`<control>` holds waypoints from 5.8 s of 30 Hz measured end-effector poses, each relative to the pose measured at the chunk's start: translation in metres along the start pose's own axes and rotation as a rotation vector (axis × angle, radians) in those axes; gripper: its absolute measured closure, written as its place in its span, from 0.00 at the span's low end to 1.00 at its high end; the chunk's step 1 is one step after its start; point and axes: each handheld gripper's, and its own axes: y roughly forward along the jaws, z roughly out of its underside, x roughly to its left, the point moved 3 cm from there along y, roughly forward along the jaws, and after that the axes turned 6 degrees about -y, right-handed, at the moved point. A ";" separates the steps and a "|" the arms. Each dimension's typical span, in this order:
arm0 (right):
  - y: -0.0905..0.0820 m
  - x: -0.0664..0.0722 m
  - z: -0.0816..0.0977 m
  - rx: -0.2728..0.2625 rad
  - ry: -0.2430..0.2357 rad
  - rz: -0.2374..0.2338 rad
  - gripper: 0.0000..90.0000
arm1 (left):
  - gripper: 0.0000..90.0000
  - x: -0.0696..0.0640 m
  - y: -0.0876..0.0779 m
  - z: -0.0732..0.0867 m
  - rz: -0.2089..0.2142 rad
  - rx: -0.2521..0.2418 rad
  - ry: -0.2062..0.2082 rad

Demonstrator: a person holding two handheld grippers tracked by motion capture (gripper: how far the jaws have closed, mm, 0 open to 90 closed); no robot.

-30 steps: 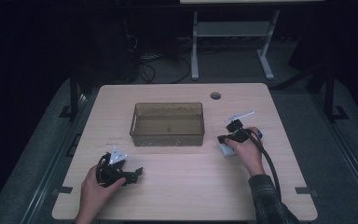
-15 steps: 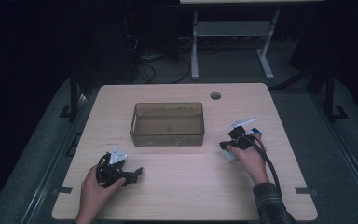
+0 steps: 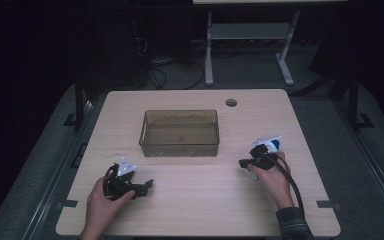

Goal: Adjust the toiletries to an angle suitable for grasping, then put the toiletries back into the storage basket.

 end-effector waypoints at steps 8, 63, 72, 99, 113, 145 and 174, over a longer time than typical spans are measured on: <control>-0.010 0.002 0.011 -0.001 0.011 0.005 1.00 | 0.14 0.000 0.000 0.000 0.000 0.000 0.000; -0.038 -0.123 0.028 -0.124 0.230 0.344 1.00 | 0.14 0.000 0.000 0.000 0.000 -0.003 -0.003; -0.024 -0.126 0.038 -0.092 0.242 0.318 1.00 | 0.14 0.000 0.000 0.000 0.001 -0.001 0.000; -0.018 -0.106 0.024 -0.121 0.203 0.220 1.00 | 0.14 0.000 0.000 0.000 0.004 -0.003 -0.002; -0.014 -0.087 0.010 -0.112 0.142 0.178 1.00 | 0.14 -0.001 0.000 0.000 0.007 -0.001 0.003; -0.045 -0.061 -0.011 -0.106 0.087 0.139 0.51 | 0.14 -0.001 0.000 0.000 0.010 0.000 0.006; -0.007 -0.052 -0.037 0.144 0.031 0.115 0.29 | 0.14 -0.001 0.000 0.000 0.011 0.005 0.007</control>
